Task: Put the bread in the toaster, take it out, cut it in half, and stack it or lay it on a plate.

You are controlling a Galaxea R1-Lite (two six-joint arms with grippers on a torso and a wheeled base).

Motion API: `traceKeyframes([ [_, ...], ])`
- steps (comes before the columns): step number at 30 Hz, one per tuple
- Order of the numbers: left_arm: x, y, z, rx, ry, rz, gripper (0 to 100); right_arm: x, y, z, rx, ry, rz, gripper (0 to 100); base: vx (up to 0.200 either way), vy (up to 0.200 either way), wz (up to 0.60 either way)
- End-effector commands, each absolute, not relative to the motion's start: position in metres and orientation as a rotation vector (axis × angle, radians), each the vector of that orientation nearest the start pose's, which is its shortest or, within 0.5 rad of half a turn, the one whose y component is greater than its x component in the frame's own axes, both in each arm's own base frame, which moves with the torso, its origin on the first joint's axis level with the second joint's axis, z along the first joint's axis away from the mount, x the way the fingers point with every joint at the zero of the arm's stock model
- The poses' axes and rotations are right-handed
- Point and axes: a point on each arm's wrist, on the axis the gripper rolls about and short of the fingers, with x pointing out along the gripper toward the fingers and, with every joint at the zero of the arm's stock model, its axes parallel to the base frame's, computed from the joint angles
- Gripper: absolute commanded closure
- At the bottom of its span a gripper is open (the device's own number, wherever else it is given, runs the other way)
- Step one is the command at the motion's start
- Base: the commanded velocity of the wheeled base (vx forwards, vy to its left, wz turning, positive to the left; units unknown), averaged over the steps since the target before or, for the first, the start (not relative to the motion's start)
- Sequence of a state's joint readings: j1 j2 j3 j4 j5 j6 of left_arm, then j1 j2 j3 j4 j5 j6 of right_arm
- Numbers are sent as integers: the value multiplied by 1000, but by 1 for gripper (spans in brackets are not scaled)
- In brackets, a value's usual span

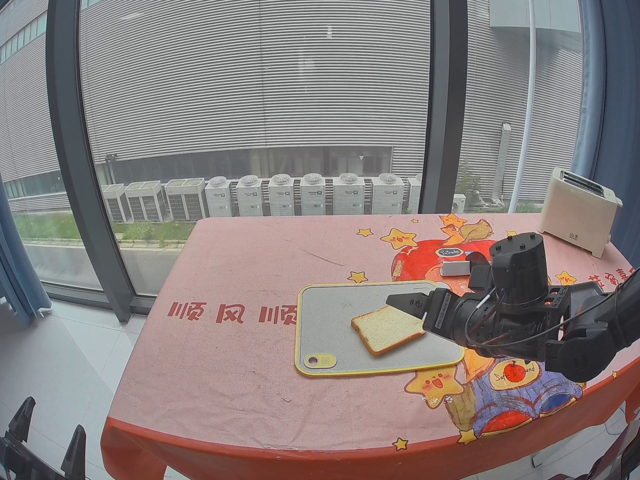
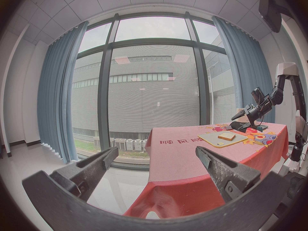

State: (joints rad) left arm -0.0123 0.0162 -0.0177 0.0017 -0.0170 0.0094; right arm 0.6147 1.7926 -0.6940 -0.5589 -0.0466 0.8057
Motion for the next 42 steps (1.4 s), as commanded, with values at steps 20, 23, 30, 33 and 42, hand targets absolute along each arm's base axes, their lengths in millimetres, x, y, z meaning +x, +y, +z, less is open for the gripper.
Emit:
traceKeyframes([
  [20,-23,0,76,9,0,-29,0,211,162,153,496,600,452,0,0,0,0],
  [23,-23,0,76,9,0,-29,0,206,159,152,461,592,460,0,0,0,0],
  [30,-23,0,76,9,0,-29,0,196,150,151,323,542,469,0,0,0,0],
  [33,-23,0,76,9,0,-29,0,192,146,159,309,503,447,0,0,0,0],
  [42,-23,0,76,9,0,-29,0,188,137,170,238,417,391,0,0,0,0],
])
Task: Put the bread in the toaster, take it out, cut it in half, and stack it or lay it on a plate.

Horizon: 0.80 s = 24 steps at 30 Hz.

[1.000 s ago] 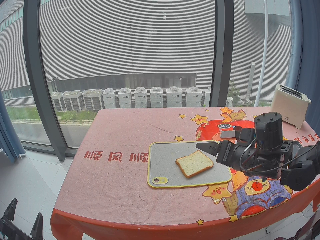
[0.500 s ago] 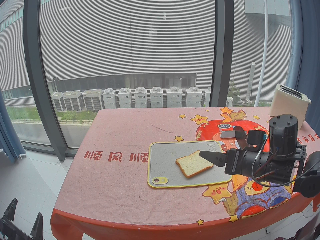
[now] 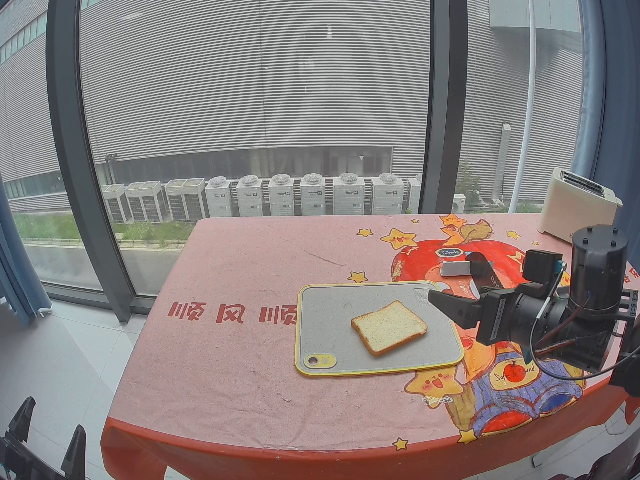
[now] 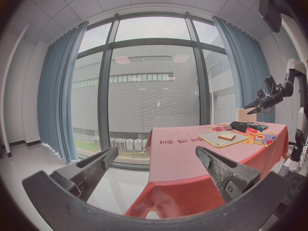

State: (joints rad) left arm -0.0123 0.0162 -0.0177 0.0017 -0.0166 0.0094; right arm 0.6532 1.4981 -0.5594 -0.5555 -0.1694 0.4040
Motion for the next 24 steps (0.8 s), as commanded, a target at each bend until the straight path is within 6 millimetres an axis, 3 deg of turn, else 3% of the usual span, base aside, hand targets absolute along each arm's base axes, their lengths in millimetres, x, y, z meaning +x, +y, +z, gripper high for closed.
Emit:
traceKeyframes([
  [1,-23,0,76,9,0,-29,0,188,137,170,238,417,391,0,0,0,0],
  [14,-23,0,75,9,1,-26,0,187,136,171,234,412,387,0,0,0,0],
  [24,-23,0,75,8,1,-26,0,187,136,171,229,408,373,0,0,-200,0],
])
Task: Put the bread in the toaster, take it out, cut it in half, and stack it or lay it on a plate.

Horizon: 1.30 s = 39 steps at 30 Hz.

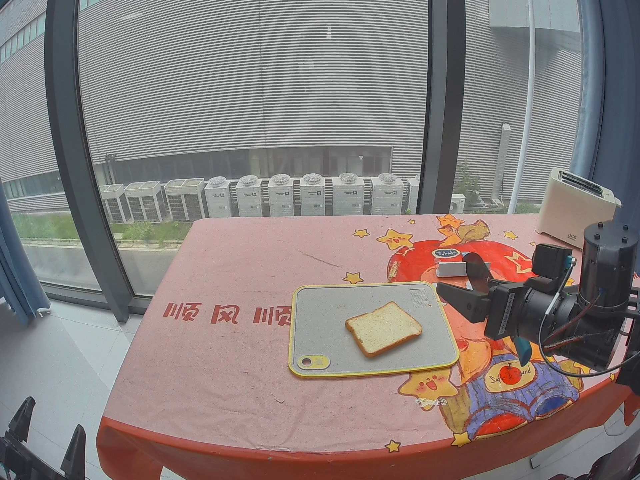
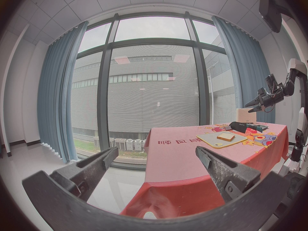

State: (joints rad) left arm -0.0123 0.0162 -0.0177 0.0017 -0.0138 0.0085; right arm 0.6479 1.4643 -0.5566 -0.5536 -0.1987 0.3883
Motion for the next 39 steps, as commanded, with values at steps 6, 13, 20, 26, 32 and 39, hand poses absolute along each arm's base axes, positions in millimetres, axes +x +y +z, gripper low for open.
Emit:
traceKeyframes([
  [6,-23,0,76,8,0,-28,0,187,137,169,226,413,371,0,0,-167,0],
  [13,-23,0,76,8,0,-28,0,190,136,166,200,412,319,0,0,0,0],
  [20,-23,0,76,8,0,-28,0,191,135,157,159,486,296,0,0,0,0],
  [26,-23,0,75,8,1,-28,0,195,130,153,130,492,255,0,0,0,0],
  [32,-23,0,76,8,0,-28,0,200,125,146,83,503,198,0,0,0,0],
  [39,-23,0,76,8,0,-28,0,208,128,135,64,526,157,0,0,0,0],
])
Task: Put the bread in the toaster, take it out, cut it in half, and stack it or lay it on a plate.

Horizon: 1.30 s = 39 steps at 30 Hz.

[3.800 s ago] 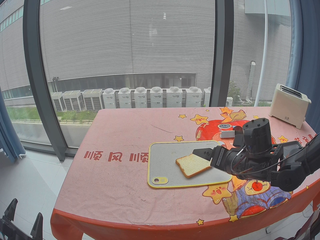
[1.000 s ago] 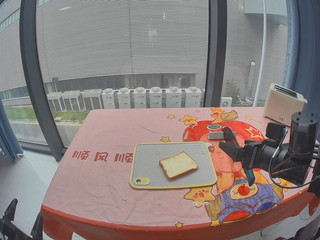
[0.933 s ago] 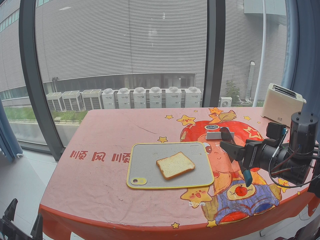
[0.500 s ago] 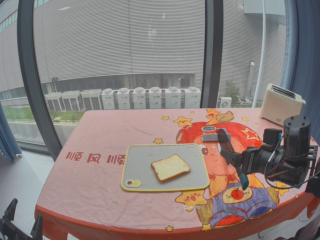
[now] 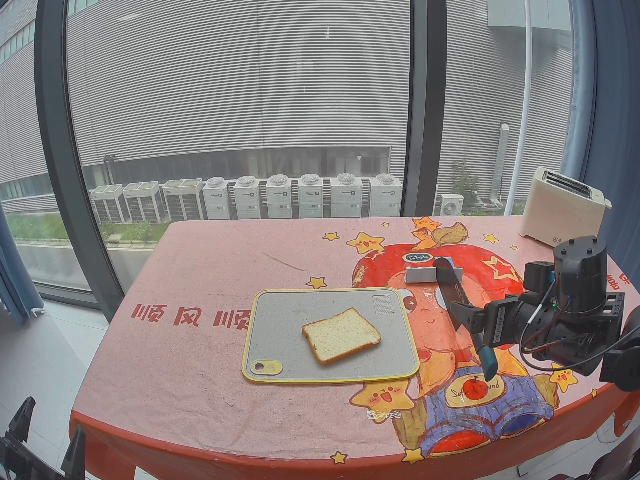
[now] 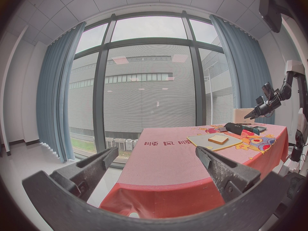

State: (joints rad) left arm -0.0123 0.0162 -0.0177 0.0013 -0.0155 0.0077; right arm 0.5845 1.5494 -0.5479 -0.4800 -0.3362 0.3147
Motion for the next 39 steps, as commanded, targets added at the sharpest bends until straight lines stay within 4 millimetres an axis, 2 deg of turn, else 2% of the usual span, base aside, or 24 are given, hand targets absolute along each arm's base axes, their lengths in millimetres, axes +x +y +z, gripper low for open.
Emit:
traceKeyframes([
  [1,-23,0,76,8,0,-28,0,209,129,134,63,529,155,0,0,0,0],
  [15,-23,0,76,8,0,-28,0,211,130,128,60,552,148,0,0,0,0],
  [39,-23,0,76,8,0,-28,0,222,136,102,41,629,88,0,0,0,0],
])
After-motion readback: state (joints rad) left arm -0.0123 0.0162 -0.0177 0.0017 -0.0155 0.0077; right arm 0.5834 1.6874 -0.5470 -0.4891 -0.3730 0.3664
